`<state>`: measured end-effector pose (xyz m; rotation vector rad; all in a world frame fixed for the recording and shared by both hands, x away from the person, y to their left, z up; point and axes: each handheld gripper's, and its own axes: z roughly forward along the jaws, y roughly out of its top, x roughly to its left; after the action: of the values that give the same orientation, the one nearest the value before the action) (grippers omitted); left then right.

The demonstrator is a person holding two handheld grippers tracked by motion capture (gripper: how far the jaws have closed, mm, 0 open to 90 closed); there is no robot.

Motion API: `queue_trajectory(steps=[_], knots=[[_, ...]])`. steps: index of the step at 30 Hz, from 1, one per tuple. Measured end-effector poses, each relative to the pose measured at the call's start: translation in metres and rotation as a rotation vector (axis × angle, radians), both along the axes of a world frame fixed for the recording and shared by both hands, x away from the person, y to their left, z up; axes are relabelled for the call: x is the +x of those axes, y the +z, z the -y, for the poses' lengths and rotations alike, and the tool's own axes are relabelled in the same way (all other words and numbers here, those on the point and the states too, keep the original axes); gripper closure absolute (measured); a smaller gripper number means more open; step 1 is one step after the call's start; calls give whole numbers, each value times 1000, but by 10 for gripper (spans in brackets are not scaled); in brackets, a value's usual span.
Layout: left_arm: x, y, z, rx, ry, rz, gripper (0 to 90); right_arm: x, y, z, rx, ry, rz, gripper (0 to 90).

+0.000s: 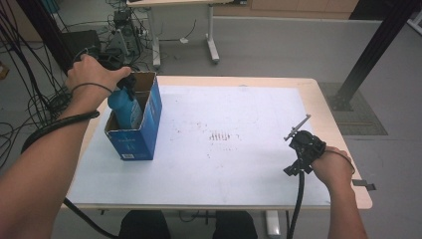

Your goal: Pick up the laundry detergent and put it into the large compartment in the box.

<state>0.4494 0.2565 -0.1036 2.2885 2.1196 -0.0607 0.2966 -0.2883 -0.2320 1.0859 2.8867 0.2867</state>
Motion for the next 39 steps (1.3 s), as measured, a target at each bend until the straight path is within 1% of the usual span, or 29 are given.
queue_trajectory(steps=[1, 3, 10, 11, 12, 19, 21, 22, 24, 25, 28, 33, 39], knots=[[-1, -2, 1, 2, -2, 5, 372, -1, 0, 0, 1, 0, 2, 39], [0, -7, 2, 3, -3, -6, 372, -2, -1, 0, -2, -4, 4, 38], [2, -22, 2, -7, 4, -20, 372, -2, -3, 1, 2, 0, 3, 39], [3, -27, 3, -2, 1, -30, 373, -3, -3, 2, -1, -2, 2, 38], [3, -27, 3, -2, 1, -30, 372, -3, -3, 2, -1, -2, 2, 38], [4, -42, 4, -4, 3, -45, 372, -3, -5, 3, 2, -4, -2, 39], [4, -46, 6, 1, -1, -46, 372, -4, -5, 4, 4, -5, 1, 39], [6, -48, 7, 4, -3, -56, 372, -4, -5, 4, 5, -3, 2, 39], [6, -51, 8, 7, -1, -57, 372, -4, -5, 4, 5, -5, 1, 39], [7, -53, 8, 10, -3, -65, 372, -5, -6, 5, 5, -4, 2, 38], [9, -57, 8, 11, -4, -75, 372, -5, -7, 6, 6, -6, 0, 38], [9, -62, 7, 9, -1, -80, 372, -6, -6, 6, 11, -5, 2, 39], [8, -62, 6, 7, 2, -76, 371, -6, -6, 6, 10, -7, 2, 39]])
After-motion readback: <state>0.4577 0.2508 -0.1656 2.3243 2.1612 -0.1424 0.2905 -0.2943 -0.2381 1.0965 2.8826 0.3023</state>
